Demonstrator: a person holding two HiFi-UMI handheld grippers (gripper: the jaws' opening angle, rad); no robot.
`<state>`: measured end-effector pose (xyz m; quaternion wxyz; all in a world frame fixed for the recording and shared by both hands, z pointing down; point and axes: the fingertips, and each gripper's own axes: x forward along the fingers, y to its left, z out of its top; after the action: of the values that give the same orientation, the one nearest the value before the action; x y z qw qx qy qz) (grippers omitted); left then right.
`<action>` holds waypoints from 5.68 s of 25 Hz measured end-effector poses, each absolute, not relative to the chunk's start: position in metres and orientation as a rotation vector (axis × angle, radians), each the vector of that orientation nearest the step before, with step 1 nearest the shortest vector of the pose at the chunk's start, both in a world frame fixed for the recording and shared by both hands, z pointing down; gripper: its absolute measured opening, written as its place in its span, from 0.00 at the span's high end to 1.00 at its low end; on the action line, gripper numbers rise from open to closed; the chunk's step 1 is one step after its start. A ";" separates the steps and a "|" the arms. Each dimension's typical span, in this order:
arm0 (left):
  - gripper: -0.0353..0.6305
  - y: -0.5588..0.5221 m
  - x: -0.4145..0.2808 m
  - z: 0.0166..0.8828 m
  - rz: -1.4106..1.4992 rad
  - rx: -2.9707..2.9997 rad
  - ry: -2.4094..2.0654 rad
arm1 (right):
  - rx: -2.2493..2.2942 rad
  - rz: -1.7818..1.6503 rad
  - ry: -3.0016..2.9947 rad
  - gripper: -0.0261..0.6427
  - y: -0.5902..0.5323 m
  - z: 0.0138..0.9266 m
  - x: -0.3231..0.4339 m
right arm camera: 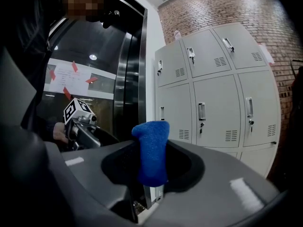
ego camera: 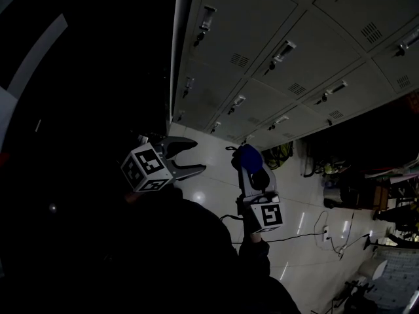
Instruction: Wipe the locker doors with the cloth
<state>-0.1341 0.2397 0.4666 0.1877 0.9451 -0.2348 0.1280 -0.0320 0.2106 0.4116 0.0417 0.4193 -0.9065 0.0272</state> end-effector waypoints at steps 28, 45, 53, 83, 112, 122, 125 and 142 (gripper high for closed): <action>0.55 0.119 -0.015 0.413 0.369 2.871 -0.270 | 1.609 -0.035 -2.619 0.78 0.110 0.372 0.075; 0.55 -0.044 0.016 0.350 0.318 3.005 -0.189 | 1.598 -0.093 -2.745 0.78 -0.070 0.291 0.070; 0.55 -0.067 0.016 0.342 0.263 2.994 -0.266 | 1.435 -0.187 -2.872 0.78 -0.123 0.223 0.041; 0.55 -0.085 0.023 0.341 0.213 2.988 -0.313 | 1.353 -0.088 -2.859 0.78 -0.177 0.198 0.067; 0.55 -0.085 0.051 0.351 0.258 2.967 -0.279 | 1.644 -0.082 -2.654 0.77 -0.173 0.203 0.221; 0.55 -0.081 0.031 0.357 0.268 2.950 -0.328 | 1.336 -0.099 -2.813 0.77 -0.157 0.227 0.109; 0.55 -0.082 0.020 0.357 0.266 2.944 -0.365 | 1.234 -0.063 -2.862 0.77 -0.160 0.238 0.073; 0.55 -0.082 -0.010 0.356 0.251 2.925 -0.453 | 1.108 -0.045 -2.930 0.77 -0.177 0.257 0.008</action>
<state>-0.0103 -0.0822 0.3562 0.0856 0.9811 -0.1519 0.0843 0.0079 -0.1774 0.2569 0.0043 0.3536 -0.9353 -0.0144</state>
